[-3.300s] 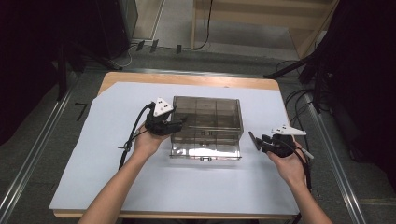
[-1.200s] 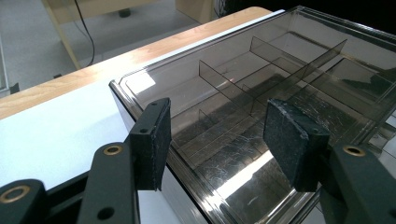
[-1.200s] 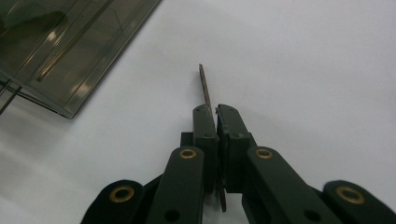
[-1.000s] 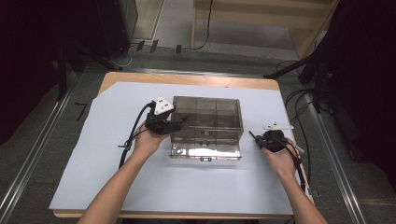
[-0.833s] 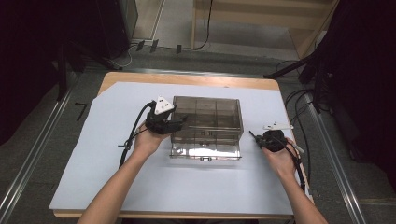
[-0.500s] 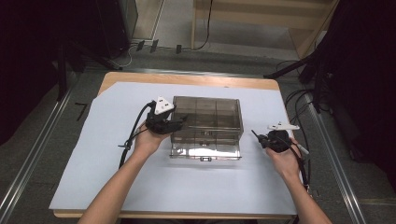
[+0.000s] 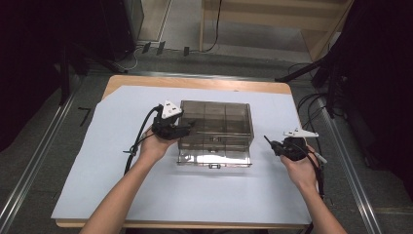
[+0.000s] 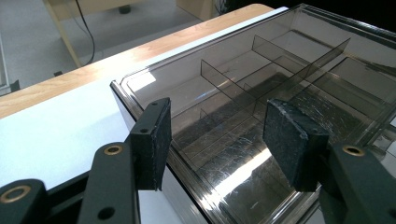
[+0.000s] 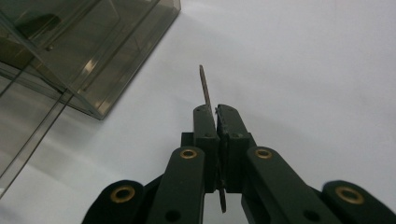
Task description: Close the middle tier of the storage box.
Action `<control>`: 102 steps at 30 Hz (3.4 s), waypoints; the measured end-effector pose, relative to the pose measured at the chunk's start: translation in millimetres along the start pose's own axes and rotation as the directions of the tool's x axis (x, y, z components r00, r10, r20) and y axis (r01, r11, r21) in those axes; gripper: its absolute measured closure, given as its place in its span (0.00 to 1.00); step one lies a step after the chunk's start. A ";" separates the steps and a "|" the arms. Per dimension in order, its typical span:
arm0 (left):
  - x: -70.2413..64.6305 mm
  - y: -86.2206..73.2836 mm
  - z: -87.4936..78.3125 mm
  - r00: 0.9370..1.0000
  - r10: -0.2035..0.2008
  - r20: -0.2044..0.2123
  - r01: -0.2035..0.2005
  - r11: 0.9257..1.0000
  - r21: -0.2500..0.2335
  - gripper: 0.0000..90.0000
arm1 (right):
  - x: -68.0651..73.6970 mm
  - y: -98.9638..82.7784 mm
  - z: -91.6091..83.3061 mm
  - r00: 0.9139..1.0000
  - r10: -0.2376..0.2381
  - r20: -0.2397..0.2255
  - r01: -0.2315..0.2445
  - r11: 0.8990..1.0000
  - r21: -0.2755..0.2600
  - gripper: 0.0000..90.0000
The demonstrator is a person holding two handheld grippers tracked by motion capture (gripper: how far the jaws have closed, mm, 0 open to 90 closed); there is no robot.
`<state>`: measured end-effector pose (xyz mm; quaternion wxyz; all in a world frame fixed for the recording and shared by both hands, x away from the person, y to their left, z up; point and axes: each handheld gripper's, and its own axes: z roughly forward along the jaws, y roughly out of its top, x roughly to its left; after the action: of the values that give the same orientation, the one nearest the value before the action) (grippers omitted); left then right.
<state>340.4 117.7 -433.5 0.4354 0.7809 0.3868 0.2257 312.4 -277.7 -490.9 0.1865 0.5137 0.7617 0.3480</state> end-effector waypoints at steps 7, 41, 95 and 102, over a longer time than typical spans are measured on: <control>0.0 0.4 -0.1 1.000 0.002 0.002 -0.002 1.000 0.004 0.48 | 1.9 0.8 -3.7 1.000 -0.006 -0.013 0.006 1.000 -0.013 0.97; -1.7 0.8 -2.2 1.000 0.003 -0.001 -0.003 1.000 0.016 0.49 | 15.1 7.2 -41.7 0.997 -0.039 -0.072 0.033 0.996 -0.082 0.97; -2.4 0.7 -3.3 1.000 0.005 0.001 -0.005 1.000 0.022 0.50 | 81.5 26.4 -51.7 0.943 -0.216 -0.252 0.184 0.972 -0.143 0.97; -2.4 0.7 -3.4 1.000 0.004 0.000 -0.004 1.000 0.022 0.50 | 86.6 27.7 -42.6 0.934 -0.236 -0.268 0.210 0.970 -0.124 0.97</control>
<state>336.9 117.2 -431.1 0.4264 0.7865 0.3875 0.2223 268.3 -206.7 -435.3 0.1386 0.3600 0.8167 0.4291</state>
